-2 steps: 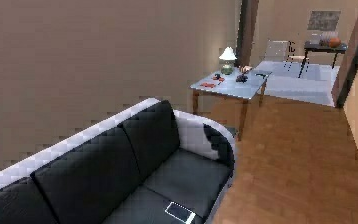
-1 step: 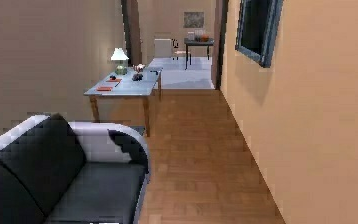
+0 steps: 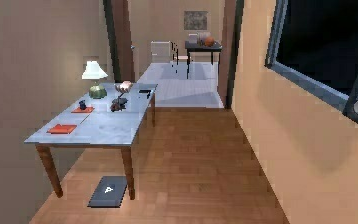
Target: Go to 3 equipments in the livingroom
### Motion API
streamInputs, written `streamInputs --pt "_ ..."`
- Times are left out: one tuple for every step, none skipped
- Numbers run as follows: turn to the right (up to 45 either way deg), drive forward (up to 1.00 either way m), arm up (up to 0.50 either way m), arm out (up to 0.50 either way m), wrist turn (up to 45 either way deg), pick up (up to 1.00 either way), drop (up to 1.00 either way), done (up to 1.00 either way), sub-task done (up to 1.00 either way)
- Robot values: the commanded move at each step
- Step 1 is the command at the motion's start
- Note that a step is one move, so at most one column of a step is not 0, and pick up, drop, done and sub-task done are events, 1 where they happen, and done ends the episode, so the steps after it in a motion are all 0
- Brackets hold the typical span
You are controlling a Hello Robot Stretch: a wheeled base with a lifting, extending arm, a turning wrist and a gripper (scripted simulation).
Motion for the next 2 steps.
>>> streamInputs --pt "6.0 0.0 0.0 0.0 0.0 0.0 0.0 0.0 0.0" --pt "0.0 0.35 0.0 0.0 0.0 0.0 0.0 0.0 0.0"
